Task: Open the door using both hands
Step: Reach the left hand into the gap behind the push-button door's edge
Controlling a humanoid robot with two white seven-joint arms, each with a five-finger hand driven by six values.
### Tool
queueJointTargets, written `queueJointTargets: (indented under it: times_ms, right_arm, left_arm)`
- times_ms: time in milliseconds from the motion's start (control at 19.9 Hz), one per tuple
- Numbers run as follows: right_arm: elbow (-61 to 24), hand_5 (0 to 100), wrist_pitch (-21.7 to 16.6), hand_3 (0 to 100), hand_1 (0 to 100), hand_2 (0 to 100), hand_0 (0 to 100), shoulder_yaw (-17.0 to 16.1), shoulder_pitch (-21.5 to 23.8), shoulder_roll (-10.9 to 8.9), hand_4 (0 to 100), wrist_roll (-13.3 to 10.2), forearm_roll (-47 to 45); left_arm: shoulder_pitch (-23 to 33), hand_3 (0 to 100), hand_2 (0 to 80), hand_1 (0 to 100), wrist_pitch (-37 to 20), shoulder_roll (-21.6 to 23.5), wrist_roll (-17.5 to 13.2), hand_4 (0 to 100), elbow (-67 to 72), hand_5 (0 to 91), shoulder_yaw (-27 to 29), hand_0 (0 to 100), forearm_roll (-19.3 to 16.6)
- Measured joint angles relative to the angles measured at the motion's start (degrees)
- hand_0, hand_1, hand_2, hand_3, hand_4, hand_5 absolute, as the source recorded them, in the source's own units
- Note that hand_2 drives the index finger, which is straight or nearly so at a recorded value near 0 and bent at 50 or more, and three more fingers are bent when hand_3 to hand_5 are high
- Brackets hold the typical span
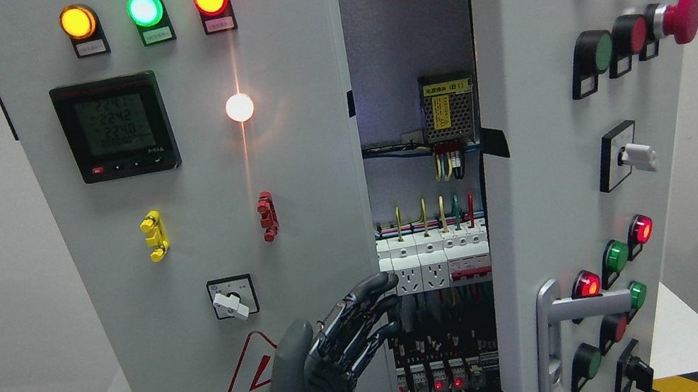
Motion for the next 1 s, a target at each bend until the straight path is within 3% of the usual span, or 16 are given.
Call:
queueJointTargets:
  times_ms: [652,1003]
  right_arm:
    - [0.0,0,0.0,0,0,0,0,0.0,0.0,0.0,0,0.0,0.0]
    - [0.0,0,0.0,0,0,0,0,0.0,0.0,0.0,0,0.0,0.0]
  left_arm:
    - [-18.8,0,0.0,0,2.4,2.5,0.6,0,-1.1,0.0,-5.4,0,16.2]
    - [-23.9,0,0.0,0,4.2,1.0,0.6,0,-0.2,0.0,-7.9,0,20.3]
